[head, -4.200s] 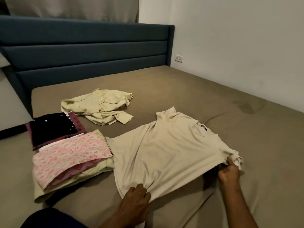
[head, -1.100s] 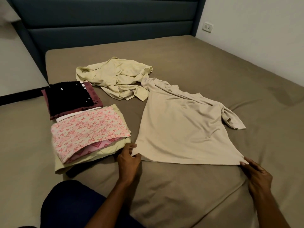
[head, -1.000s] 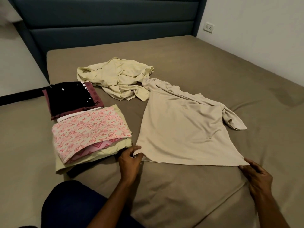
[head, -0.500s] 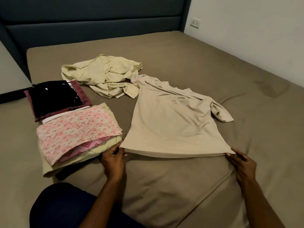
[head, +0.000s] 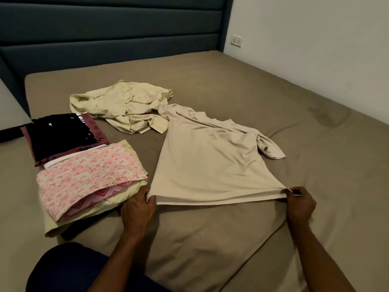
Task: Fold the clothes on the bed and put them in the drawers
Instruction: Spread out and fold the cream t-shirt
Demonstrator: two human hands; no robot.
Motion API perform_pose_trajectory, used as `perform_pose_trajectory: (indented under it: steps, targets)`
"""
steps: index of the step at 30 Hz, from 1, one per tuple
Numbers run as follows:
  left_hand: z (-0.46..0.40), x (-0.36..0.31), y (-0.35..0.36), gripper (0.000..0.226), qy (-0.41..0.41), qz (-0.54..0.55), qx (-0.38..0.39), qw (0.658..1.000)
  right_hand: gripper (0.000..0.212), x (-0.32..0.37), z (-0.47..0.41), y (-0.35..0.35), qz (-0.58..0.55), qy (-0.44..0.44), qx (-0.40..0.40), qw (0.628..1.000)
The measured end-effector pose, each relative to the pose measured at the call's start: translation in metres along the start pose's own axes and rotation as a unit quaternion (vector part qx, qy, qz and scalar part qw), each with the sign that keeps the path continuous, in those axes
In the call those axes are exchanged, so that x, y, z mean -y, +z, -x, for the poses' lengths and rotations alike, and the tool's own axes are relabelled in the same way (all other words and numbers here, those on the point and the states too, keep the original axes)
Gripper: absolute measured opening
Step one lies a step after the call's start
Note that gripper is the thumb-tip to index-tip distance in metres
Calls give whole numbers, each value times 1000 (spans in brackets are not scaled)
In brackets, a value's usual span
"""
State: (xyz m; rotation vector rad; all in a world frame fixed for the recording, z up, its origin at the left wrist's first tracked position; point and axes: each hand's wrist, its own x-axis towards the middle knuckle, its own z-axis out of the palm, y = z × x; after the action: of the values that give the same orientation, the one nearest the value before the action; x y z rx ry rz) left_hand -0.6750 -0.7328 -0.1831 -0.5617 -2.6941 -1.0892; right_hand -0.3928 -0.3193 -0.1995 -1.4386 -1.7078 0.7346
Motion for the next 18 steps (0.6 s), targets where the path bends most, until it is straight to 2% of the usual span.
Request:
perform_pose_trajectory:
  steps: [2, 4, 6, 7, 9, 11, 13, 15, 18]
  targets:
    - [-6, 4, 2, 35, 21, -35, 20, 999, 19, 2, -3, -11, 108, -91, 24, 990]
    - [-7, 8, 6, 42, 16, 1, 53, 998, 15, 4, -6, -22, 206, -169, 41, 963]
    - [-8, 7, 9, 42, -22, 123, 82, 989, 13, 7, -10, -25, 216, -150, 37, 964]
    - [-8, -2, 7, 41, -62, 212, 92, 971, 19, 10, -11, -26, 193, -118, 30, 974]
    - [-10, -19, 1, 42, -149, 372, 94, 911, 27, 12, -14, -25, 132, -97, 30, 986]
    - [-20, -32, -11, 32, -188, 445, 87, 871, 40, 11, -16, -22, 75, -99, 50, 991]
    - [-40, -41, -21, 28, -201, 483, 99, 847, 42, 20, -25, -16, -53, -24, 59, 997]
    - [-55, -54, -37, 29, -192, 505, 105, 835, 33, 48, -24, -23, -263, 100, 68, 957]
    - [-73, -77, -53, 20, -142, 468, 100, 867, 33, 80, -32, -32, -496, 224, 98, 833]
